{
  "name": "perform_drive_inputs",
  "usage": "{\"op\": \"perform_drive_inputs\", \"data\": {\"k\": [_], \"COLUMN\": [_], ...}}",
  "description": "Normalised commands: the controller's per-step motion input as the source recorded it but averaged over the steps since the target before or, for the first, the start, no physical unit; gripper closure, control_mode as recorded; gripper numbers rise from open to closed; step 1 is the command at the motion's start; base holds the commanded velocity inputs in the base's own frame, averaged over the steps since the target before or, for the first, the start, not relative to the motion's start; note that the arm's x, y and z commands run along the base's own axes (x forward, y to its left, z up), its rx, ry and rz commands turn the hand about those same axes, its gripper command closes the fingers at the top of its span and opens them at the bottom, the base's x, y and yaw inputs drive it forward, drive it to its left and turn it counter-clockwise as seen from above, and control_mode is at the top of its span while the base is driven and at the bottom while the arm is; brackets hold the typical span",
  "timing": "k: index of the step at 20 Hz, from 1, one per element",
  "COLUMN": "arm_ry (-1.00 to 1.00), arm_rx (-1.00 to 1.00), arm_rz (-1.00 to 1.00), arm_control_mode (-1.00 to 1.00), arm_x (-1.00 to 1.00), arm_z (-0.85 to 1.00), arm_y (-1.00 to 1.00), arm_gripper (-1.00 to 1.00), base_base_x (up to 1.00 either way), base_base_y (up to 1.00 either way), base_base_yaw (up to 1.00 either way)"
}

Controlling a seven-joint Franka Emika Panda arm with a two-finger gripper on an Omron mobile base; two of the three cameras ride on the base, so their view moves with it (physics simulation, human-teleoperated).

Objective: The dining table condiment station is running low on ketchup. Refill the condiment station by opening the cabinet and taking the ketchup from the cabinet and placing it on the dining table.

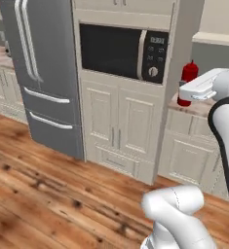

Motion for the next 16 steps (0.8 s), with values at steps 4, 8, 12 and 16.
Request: {"op": "perform_drive_inputs", "data": {"k": [4, 8, 12, 16], "arm_ry": [0.0, 0.0, 0.0, 0.0], "arm_rx": [0.0, 0.0, 0.0, 0.0], "arm_rz": [0.0, 0.0, 0.0, 0.0], "arm_control_mode": [1.0, 1.0, 1.0, 1.0], "arm_x": [0.0, 0.0, 0.0, 0.0], "arm_z": [0.0, 0.0, 0.0, 0.0], "arm_y": [0.0, 0.0, 0.0, 0.0], "arm_gripper": [1.0, 1.0, 1.0, 1.0], "base_base_x": [-0.33, -0.34, -0.48, -0.69], "base_base_y": [0.78, 0.61, 0.25, 0.02], "base_base_yaw": [0.74, 0.72, 0.68, 0.59]}}
